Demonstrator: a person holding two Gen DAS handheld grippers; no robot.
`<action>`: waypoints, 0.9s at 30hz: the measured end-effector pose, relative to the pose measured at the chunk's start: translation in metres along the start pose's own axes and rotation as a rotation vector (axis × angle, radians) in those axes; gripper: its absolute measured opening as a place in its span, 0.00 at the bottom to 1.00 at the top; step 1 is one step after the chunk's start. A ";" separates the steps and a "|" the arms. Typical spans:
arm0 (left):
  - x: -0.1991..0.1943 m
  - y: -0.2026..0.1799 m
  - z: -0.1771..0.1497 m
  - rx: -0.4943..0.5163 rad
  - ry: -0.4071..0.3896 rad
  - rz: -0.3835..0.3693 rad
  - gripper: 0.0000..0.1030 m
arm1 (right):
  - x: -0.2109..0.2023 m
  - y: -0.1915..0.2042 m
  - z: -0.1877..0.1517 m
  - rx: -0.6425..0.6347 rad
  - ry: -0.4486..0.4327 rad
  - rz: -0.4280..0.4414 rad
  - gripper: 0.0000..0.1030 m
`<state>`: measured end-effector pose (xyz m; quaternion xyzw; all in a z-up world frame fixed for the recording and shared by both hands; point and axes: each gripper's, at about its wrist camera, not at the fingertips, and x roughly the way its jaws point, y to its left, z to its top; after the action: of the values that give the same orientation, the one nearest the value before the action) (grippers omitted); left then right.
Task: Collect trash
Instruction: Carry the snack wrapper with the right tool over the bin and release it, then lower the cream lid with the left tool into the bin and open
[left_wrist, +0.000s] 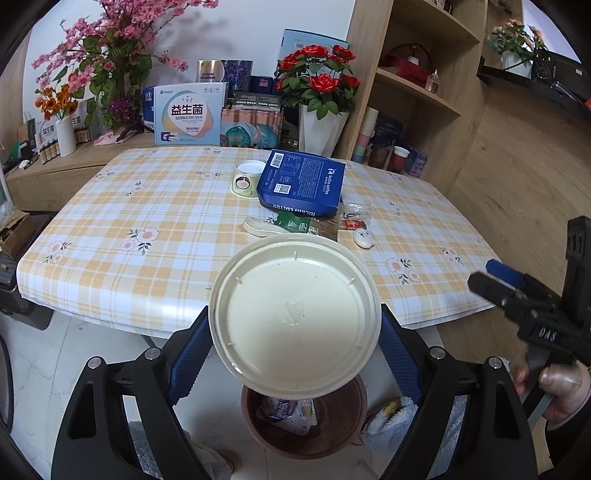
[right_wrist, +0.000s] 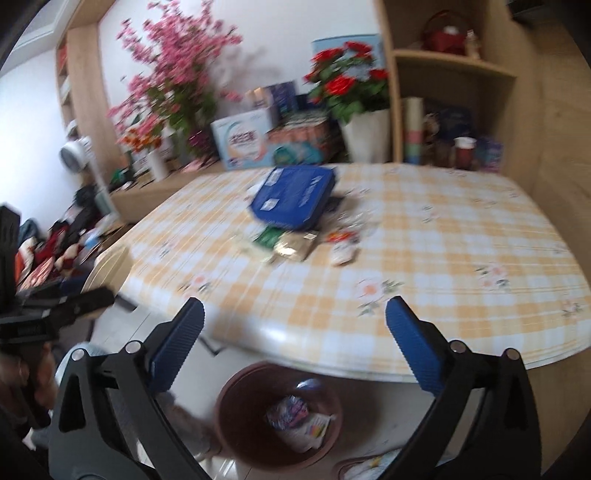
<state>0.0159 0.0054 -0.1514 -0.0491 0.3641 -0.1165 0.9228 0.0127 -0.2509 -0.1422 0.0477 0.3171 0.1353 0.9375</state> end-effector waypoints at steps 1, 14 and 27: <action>0.001 -0.002 -0.001 0.003 0.005 -0.003 0.80 | -0.001 -0.003 0.001 0.005 -0.005 -0.010 0.94; 0.022 -0.024 -0.007 0.060 0.065 -0.061 0.81 | -0.002 -0.031 0.002 0.059 -0.041 -0.094 0.94; 0.028 -0.027 -0.005 0.077 0.051 -0.042 0.93 | 0.000 -0.044 -0.003 0.097 -0.035 -0.124 0.94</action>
<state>0.0274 -0.0280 -0.1688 -0.0180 0.3815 -0.1512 0.9117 0.0203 -0.2932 -0.1521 0.0759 0.3091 0.0603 0.9461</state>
